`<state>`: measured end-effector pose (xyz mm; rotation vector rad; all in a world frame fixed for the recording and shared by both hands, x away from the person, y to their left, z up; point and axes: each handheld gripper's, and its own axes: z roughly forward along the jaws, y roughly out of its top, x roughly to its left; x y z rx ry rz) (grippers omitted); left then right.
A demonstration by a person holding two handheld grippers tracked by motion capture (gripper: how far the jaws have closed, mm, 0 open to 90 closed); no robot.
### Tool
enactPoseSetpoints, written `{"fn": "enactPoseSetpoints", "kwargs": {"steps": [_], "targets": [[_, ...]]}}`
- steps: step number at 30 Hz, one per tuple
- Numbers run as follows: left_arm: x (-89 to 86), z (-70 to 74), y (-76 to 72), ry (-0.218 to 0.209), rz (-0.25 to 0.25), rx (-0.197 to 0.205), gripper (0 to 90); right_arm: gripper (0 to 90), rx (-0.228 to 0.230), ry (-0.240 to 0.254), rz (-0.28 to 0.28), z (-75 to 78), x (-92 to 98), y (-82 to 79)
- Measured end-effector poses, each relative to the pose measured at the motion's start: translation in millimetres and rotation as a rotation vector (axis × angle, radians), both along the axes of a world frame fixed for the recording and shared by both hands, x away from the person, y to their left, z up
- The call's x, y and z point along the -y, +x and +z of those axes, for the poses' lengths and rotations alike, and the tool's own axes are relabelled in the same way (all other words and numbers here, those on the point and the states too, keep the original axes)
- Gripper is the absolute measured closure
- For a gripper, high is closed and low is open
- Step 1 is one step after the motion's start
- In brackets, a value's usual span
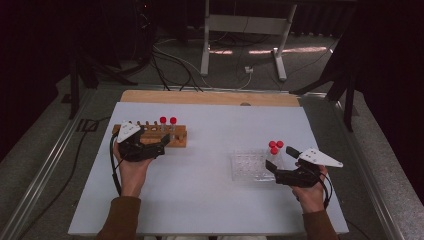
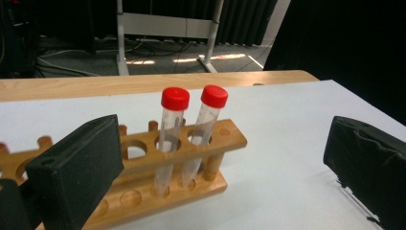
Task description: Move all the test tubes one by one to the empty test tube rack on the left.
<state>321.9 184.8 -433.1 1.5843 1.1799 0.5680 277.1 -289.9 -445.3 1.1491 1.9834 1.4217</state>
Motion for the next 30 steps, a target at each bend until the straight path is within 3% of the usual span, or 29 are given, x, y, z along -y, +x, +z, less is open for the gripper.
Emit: {"fn": "enactPoseSetpoints", "kwargs": {"steps": [7,12,13,15,20,30], "targets": [[-3.0,-0.4,-17.0,-0.009,-0.024,0.016,0.6,13.2,-0.022,-0.032,-0.007,-9.1,-1.3,3.4],[-3.3,0.4,-22.0,-0.031,-0.031,0.026,0.6,31.2,-0.043,-0.06,-0.025,-16.7,-2.7,7.2],[-2.7,1.4,-22.5,-0.028,-0.034,0.027,0.6,31.2,-0.043,-0.06,-0.025,-16.7,-2.7,7.2],[-1.3,3.7,-24.3,-0.032,-0.039,0.04,0.6,45.7,-0.043,-0.085,-0.033,-20.5,-4.0,8.9],[2.3,7.6,-27.8,-0.038,-0.049,0.057,0.6,60.3,-0.043,-0.119,-0.06,-25.8,-7.4,11.3],[1.7,8.4,-32.4,-0.04,-0.052,0.061,0.6,70.1,-0.038,-0.149,-0.095,-30.4,-10.0,13.6]]}}
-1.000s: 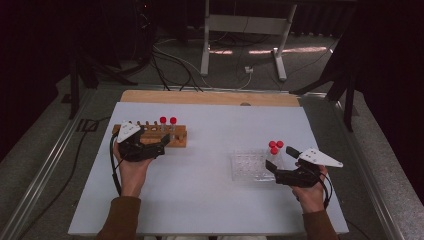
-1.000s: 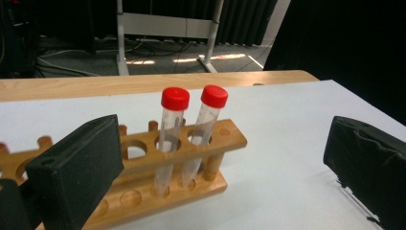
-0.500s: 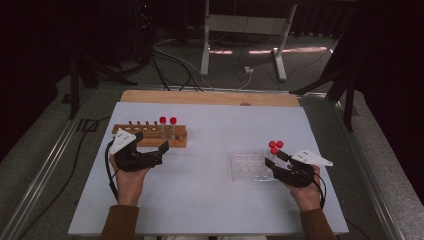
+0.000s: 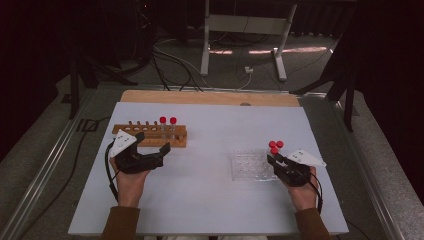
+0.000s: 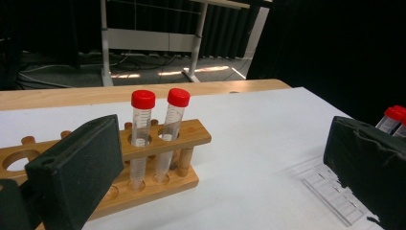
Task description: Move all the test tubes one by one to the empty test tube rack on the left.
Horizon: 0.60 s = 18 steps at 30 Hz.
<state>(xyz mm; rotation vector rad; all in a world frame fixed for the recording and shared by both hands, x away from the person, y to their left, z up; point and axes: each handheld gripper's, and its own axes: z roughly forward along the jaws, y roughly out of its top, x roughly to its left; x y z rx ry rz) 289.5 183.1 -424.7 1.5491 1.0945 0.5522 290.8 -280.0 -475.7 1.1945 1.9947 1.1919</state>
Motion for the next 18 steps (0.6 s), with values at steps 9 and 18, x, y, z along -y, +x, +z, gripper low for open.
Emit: {"fn": "enactPoseSetpoints", "kwargs": {"steps": [9,18], "targets": [[-2.1,-1.5,-2.0,-0.001,0.0,-0.004,0.6,74.1,-0.002,-0.023,0.0,-3.5,-2.8,0.5],[0.7,-2.9,-2.2,0.005,-0.019,-0.006,0.6,74.3,0.024,-0.006,0.004,2.8,-1.3,-2.1]]}}
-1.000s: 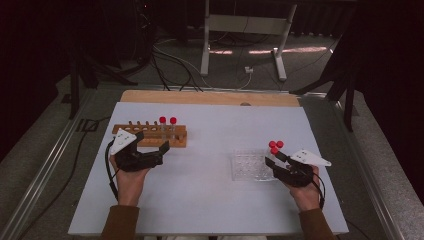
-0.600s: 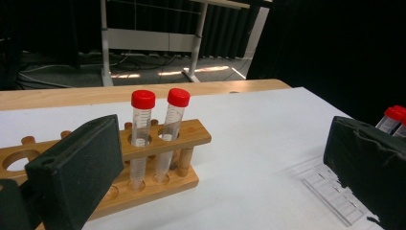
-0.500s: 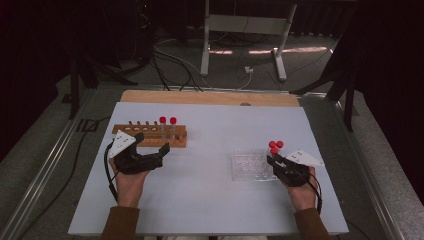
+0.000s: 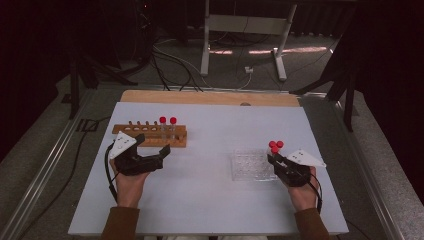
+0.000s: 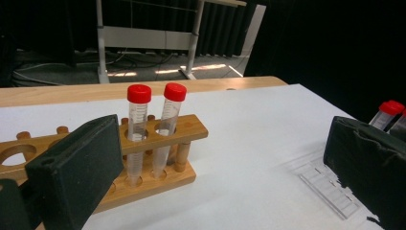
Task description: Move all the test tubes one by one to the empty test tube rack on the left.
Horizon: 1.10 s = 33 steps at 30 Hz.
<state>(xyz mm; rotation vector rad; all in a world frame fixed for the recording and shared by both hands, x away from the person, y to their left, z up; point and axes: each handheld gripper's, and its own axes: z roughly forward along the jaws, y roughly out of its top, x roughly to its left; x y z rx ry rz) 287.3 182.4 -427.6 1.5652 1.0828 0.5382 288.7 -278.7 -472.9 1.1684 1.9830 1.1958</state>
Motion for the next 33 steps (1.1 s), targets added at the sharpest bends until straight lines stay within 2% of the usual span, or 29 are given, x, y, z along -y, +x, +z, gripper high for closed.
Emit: {"fn": "enactPoseSetpoints", "kwargs": {"steps": [14,25,28,29,31,33], "targets": [[7.1,-2.0,0.2,0.028,-0.037,-0.004,0.6,74.3,0.059,0.043,0.007,20.6,4.6,-7.2],[14.4,-1.8,-0.1,0.033,-0.071,-0.017,0.6,74.3,0.11,0.08,0.022,45.3,5.6,-17.4],[18.1,0.1,-0.7,0.032,-0.089,-0.019,0.6,74.3,0.1,0.125,0.064,51.1,2.8,-19.8],[20.0,0.9,-1.1,0.033,-0.094,-0.018,0.6,74.3,0.1,0.125,0.064,51.1,2.8,-19.8],[25.4,3.7,-2.3,0.04,-0.121,-0.015,0.6,74.3,0.083,0.149,0.101,52.5,-1.2,-20.1],[27.5,4.6,-2.8,0.042,-0.129,-0.015,0.6,74.3,0.077,0.151,0.122,53.6,-5.4,-21.3]]}}
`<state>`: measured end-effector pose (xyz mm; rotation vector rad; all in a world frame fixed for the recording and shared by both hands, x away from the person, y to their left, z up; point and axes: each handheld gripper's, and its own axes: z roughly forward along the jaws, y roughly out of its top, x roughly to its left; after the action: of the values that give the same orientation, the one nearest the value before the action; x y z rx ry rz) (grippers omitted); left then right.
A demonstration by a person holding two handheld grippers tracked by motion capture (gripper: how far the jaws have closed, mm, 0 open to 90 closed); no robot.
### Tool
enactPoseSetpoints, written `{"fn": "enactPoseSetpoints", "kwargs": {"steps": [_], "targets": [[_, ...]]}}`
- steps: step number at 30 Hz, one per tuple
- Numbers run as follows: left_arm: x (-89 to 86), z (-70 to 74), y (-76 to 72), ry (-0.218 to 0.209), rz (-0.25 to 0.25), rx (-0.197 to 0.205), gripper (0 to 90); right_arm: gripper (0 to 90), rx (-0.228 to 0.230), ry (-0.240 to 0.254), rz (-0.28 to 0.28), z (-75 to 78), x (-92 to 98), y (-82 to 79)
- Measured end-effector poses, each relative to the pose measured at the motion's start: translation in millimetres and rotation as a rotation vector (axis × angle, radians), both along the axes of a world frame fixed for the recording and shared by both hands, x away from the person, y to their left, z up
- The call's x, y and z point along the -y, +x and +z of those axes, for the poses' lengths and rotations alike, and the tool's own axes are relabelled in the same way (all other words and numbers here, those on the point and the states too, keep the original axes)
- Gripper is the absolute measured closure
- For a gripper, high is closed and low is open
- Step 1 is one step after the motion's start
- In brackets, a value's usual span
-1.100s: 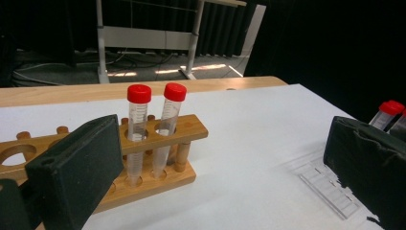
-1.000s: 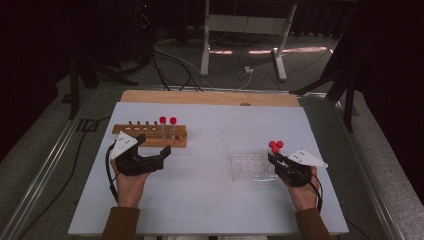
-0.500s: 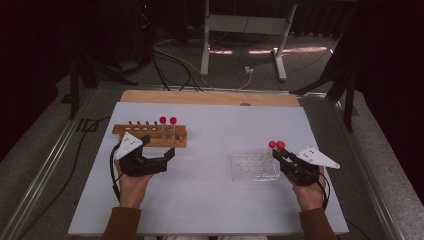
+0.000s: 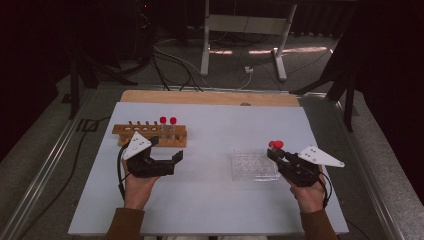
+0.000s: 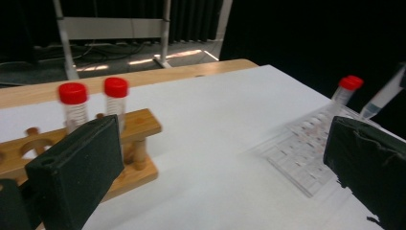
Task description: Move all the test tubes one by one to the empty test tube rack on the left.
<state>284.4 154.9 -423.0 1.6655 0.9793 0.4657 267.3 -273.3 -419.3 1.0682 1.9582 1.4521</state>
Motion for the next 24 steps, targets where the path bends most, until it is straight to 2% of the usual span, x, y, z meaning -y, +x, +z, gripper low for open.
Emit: {"fn": "enactPoseSetpoints", "kwargs": {"steps": [8,12,16,24], "targets": [[21.1,5.3,-4.6,0.024,-0.068,0.004,0.6,74.3,0.011,-0.035,0.08,4.1,-20.9,-6.1],[34.6,9.4,-7.3,0.035,-0.106,0.012,0.7,74.3,-0.006,-0.052,0.131,1.5,-35.7,-8.7],[53.3,15.4,-10.0,0.041,-0.179,0.016,0.9,74.3,-0.03,-0.047,0.172,-1.6,-45.7,-10.2],[79.4,17.3,-7.7,0.033,-0.247,0.009,1.3,74.3,-0.052,-0.061,0.221,-6.1,-60.8,-11.8]]}}
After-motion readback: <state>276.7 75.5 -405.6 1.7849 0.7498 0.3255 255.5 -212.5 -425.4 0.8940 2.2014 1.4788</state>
